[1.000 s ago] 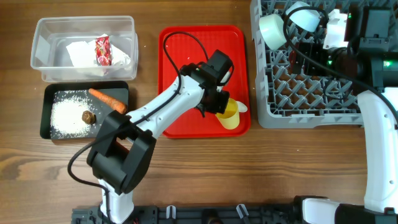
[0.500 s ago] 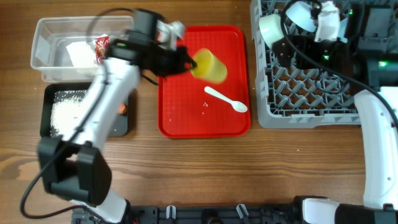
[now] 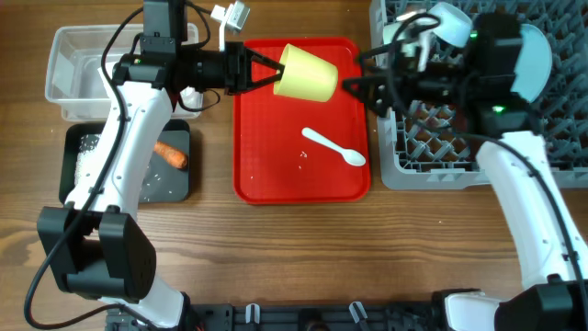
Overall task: Sort waste into correct bins and load items into the dishwasher rack
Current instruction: 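Lift the yellow cup and hand it to the right gripper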
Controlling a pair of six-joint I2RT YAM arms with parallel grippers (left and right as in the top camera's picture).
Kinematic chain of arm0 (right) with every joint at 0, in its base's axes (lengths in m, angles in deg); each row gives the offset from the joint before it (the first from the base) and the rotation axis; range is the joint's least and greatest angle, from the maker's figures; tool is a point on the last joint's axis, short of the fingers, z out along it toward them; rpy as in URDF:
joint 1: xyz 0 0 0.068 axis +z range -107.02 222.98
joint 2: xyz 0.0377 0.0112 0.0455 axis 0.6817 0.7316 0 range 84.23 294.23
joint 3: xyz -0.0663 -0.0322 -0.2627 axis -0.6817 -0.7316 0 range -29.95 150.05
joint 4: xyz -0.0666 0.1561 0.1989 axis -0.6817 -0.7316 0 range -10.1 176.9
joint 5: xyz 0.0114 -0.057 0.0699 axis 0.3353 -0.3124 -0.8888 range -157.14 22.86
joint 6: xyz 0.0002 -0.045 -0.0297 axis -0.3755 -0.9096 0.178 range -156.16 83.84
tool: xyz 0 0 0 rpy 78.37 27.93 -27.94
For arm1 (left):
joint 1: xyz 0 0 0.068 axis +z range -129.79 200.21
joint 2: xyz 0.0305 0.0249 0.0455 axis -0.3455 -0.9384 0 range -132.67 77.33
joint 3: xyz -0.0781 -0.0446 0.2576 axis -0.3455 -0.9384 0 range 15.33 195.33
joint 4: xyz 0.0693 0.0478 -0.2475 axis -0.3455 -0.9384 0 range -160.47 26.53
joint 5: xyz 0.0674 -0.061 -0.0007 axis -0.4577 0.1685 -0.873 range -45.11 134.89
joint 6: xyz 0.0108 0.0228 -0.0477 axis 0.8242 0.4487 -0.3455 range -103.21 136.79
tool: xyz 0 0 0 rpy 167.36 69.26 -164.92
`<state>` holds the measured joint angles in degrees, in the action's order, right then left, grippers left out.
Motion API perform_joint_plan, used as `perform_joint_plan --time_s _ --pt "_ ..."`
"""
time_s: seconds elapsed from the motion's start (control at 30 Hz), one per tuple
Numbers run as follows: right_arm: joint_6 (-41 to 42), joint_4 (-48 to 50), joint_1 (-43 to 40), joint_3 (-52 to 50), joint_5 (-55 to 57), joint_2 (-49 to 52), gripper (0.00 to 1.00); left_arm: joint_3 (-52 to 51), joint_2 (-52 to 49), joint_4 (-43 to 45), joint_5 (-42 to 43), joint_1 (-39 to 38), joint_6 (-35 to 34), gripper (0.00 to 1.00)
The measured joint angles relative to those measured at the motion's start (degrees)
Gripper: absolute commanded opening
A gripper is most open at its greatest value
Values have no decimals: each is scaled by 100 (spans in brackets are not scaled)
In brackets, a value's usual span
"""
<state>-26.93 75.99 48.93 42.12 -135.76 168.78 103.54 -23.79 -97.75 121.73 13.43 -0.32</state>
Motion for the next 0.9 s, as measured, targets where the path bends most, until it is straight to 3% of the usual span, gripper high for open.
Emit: perform_joint_plan --time_s 0.6,0.9 --pt "168 240 479 0 -151 0 74 0 0 181 728 0 0 4" --pt "168 251 487 0 -151 -2 70 0 0 262 728 0 0 4"
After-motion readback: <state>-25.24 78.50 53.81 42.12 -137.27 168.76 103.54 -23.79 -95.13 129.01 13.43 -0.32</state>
